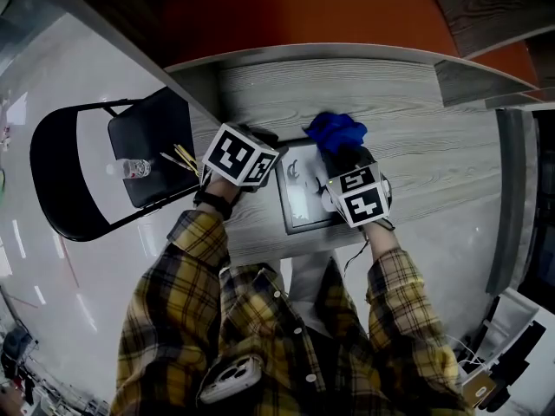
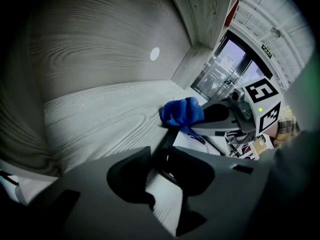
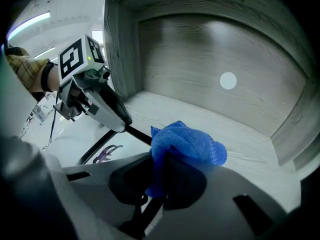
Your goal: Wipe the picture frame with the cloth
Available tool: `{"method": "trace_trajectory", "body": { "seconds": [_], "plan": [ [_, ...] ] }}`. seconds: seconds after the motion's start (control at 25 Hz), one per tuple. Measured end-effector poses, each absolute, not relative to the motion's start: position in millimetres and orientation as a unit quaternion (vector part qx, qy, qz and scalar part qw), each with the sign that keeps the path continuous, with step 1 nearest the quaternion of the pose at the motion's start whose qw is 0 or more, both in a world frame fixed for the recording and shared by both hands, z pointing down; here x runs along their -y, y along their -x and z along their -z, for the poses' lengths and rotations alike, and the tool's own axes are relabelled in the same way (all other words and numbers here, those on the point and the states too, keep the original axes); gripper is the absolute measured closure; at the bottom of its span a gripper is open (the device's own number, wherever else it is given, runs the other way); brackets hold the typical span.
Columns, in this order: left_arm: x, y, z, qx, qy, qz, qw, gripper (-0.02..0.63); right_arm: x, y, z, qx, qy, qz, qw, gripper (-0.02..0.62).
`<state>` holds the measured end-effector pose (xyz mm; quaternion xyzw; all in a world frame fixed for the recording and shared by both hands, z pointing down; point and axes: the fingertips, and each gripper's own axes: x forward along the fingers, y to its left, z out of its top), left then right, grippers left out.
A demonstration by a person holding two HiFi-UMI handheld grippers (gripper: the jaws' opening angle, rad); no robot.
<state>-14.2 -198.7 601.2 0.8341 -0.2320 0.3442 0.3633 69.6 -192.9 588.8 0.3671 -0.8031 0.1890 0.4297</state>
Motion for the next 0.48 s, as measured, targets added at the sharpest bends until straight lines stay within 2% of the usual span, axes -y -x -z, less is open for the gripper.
{"method": "trace_trajectory", "body": {
  "seconds": [0.48],
  "plan": [
    [199, 15, -601, 0.231, -0.833, -0.341, 0.369, 0.497, 132, -78, -590, 0.792, -0.345, -0.244, 0.441, 0.543]
  ]
}}
